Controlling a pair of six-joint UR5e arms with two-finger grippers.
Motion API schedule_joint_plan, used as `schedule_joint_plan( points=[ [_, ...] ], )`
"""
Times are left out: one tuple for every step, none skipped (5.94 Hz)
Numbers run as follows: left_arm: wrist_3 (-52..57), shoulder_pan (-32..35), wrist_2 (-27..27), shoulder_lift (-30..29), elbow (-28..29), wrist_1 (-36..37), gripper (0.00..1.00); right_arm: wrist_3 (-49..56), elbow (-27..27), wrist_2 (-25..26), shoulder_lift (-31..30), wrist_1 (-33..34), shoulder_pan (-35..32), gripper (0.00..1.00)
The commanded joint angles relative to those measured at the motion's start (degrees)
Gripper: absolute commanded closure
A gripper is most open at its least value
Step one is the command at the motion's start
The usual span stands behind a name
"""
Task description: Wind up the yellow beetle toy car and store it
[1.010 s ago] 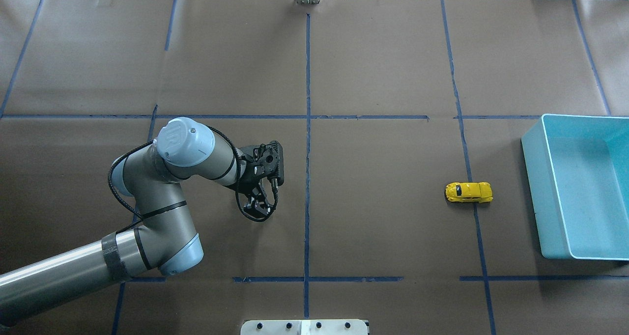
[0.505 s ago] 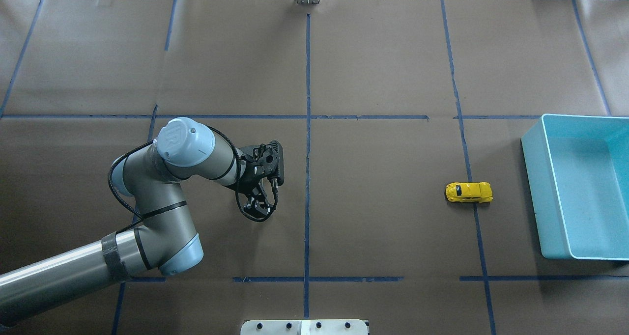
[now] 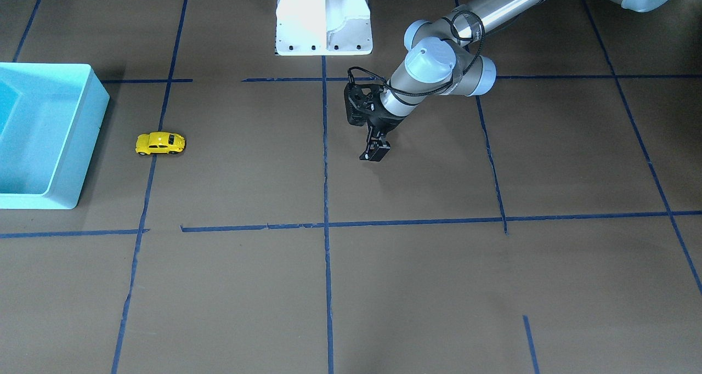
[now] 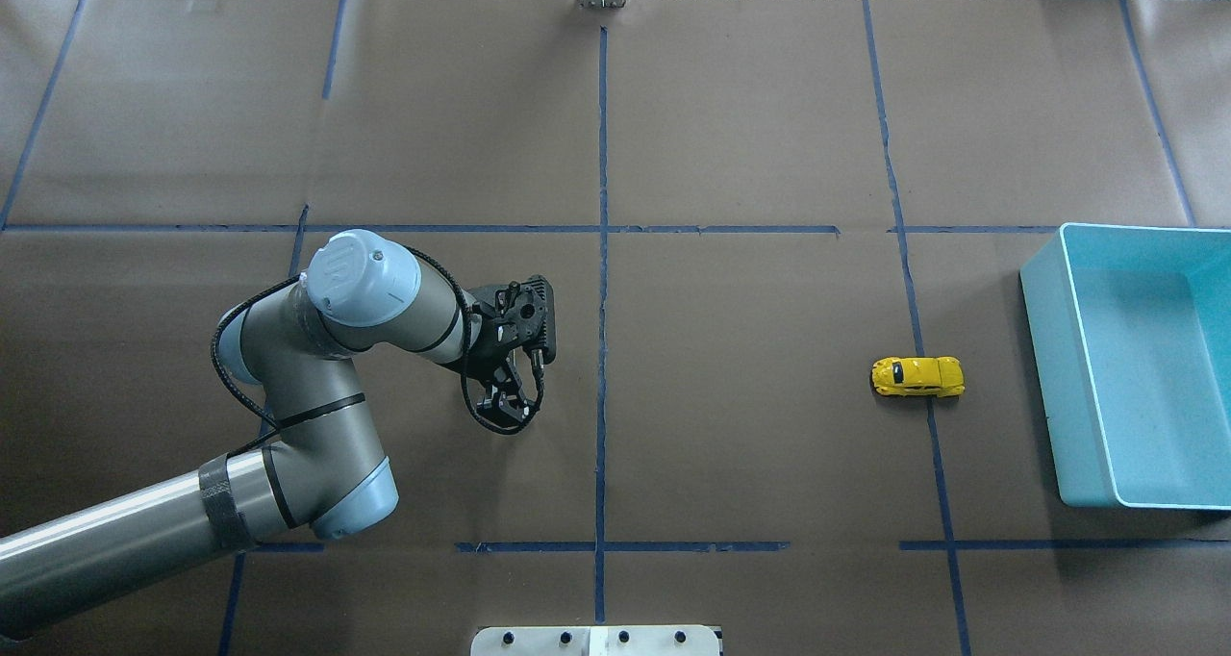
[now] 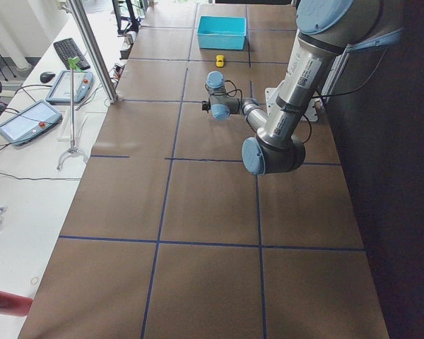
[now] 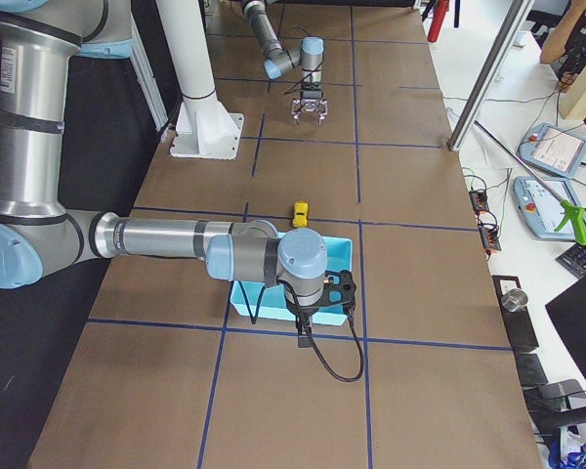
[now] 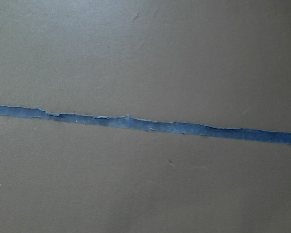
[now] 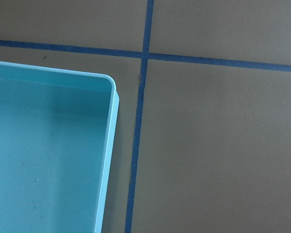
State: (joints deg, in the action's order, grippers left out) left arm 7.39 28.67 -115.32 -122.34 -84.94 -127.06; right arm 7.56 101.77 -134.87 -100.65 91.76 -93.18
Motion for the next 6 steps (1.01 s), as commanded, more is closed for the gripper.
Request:
schedule_joint_plan(
  points=[
    [-5.9,-46.9,38.9,-6.2,69.9,-12.7,0.00,0.1,0.3,0.3,-1.7,0.0,1.0,0.00],
    [-6.0,-45.9,36.7,-6.3,69.9,-12.9,0.00,0.2,-1.0,0.3,-1.5,-0.1,1.0,0.00],
    [-5.9,-42.7,30.6,-6.3,69.7,-14.2,0.00,0.2,-1.3,0.9,-1.6,0.0,1.0,0.00],
    [-5.9,-43.6,31.1,-6.2,70.0,-14.1,0.00,0.2,-1.4,1.4,-3.5,0.3,1.1,0.00],
    [-5.6,-45.0,31.6,-5.5,70.0,-13.6,0.00,0.3,-0.8,1.4,-5.6,0.3,0.8,0.00],
    [-5.7,-45.4,31.5,1.3,70.1,-11.7,0.00,0.3,0.6,2.0,-9.6,0.3,0.9,0.00]
  ],
)
